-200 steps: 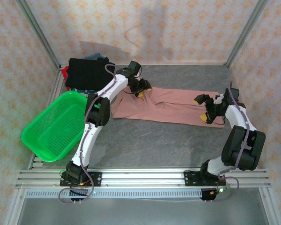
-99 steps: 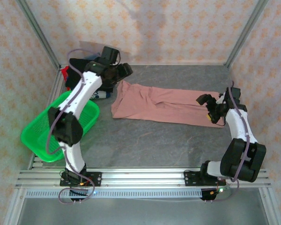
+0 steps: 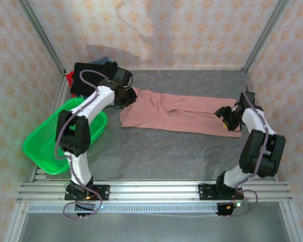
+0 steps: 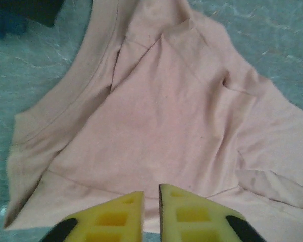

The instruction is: Fold and stack the t-shirts

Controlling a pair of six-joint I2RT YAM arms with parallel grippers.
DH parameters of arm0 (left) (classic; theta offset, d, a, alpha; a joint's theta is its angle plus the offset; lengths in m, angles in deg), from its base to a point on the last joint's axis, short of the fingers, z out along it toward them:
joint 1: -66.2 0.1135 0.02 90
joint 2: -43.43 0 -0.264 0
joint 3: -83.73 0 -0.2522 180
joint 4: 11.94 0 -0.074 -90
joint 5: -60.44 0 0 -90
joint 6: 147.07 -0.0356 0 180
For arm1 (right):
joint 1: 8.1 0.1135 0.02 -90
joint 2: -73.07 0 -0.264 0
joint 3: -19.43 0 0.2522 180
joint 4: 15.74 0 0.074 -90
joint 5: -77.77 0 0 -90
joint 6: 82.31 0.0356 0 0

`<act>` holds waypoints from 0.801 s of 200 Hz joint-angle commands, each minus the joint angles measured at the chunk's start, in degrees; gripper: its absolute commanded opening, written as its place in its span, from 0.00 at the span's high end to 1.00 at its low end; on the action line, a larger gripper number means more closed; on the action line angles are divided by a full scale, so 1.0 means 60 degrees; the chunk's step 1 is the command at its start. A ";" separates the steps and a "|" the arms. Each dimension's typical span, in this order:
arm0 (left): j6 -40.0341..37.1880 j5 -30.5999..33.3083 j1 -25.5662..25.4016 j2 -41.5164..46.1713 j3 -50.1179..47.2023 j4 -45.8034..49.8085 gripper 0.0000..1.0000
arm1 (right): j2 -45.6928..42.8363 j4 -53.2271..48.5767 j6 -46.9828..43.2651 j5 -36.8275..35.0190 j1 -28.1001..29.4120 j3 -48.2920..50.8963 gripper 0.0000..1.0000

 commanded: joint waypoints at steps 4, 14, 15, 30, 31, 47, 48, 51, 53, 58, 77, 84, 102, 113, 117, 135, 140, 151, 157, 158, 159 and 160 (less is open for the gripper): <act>0.0229 0.0070 -0.0229 -0.1405 0.0610 -0.0105 0.97 | 0.1227 -0.0062 0.0080 -0.0633 0.0055 -0.0497 0.71; 0.0285 0.0079 -0.0272 -0.1860 0.0917 0.0024 0.98 | 0.1555 -0.0166 0.0176 -0.0898 0.0107 -0.0632 0.77; 0.0287 0.0084 -0.0271 -0.1898 0.0947 0.0034 0.98 | 0.1642 -0.0215 0.0186 -0.1002 0.0129 -0.0676 0.78; 0.0289 0.0276 -0.0334 -0.2429 0.1355 0.0182 0.99 | 0.1890 -0.0220 0.0303 -0.1340 0.0217 -0.0696 0.81; 0.0297 0.0278 -0.0331 -0.2469 0.1385 0.0186 0.99 | 0.1903 -0.0210 0.0320 -0.1369 0.0230 -0.0693 0.81; 0.0390 0.0258 -0.0330 -0.3061 0.1781 0.0288 1.00 | 0.2181 -0.0188 0.0533 -0.1805 0.0370 -0.0564 0.84; 0.0391 0.0269 -0.0329 -0.3099 0.1811 0.0298 1.00 | 0.2188 -0.0194 0.0537 -0.1828 0.0380 -0.0554 0.84; 0.0392 0.0290 -0.0342 -0.3216 0.1895 0.0360 1.00 | 0.2230 -0.0198 0.0590 -0.1893 0.0398 -0.0535 0.84; 0.0392 0.0316 -0.0347 -0.3293 0.1968 0.0394 1.00 | 0.2269 -0.0200 0.0627 -0.1939 0.0407 -0.0502 0.84; 0.0391 0.0407 -0.0345 -0.3482 0.2137 0.0499 1.00 | 0.2296 -0.0162 0.0733 -0.2030 0.0444 -0.0424 0.85; 0.0363 0.0713 -0.0344 -0.4082 0.2692 0.0714 1.00 | 0.2207 -0.0012 0.1242 -0.2229 0.0689 0.0042 0.88; 0.0330 0.0819 -0.0343 -0.4302 0.2965 0.0822 1.00 | 0.2144 -0.0068 0.1398 -0.2342 0.0880 0.0199 0.88; 0.0112 0.1224 -0.0351 -0.5004 0.4016 0.1339 1.00 | 0.1878 -0.0268 0.1930 -0.2655 0.1348 0.0654 0.89; -0.0033 0.1378 -0.0330 -0.5440 0.4742 0.1585 1.00 | 0.1500 -0.0191 0.2589 -0.2604 0.1625 0.1229 0.91; -0.0080 0.1414 -0.0318 -0.5623 0.5041 0.1683 1.00 | 0.1324 -0.0165 0.2813 -0.2562 0.1729 0.1451 0.91; -0.0213 0.1407 -0.0221 -0.6563 0.6619 0.2159 1.00 | 0.0444 -0.0241 0.3764 -0.2609 0.2366 0.2295 0.91; -0.0244 0.1296 -0.0190 -0.6834 0.7058 0.2205 1.00 | 0.0184 -0.0333 0.3904 -0.2779 0.2581 0.2423 0.92; -0.0253 0.0872 -0.0133 -0.7406 0.7887 0.2126 0.99 | -0.0292 -0.0275 0.4315 -0.2502 0.2934 0.2794 0.92; -0.0169 0.0663 -0.0098 -0.7655 0.8266 0.2014 0.99 | -0.0512 -0.0299 0.4607 -0.2439 0.3200 0.2964 0.92; -0.0144 0.0626 -0.0096 -0.7704 0.8320 0.1989 0.99 | -0.0543 -0.0301 0.4655 -0.2439 0.3252 0.2997 0.92; -0.0125 0.0585 -0.0088 -0.7743 0.8376 0.1969 0.99 | -0.0581 -0.0310 0.4693 -0.2438 0.3308 0.3028 0.92; -0.0108 0.0557 -0.0077 -0.7784 0.8426 0.1944 0.99 | -0.0614 -0.0321 0.4734 -0.2438 0.3365 0.3043 0.92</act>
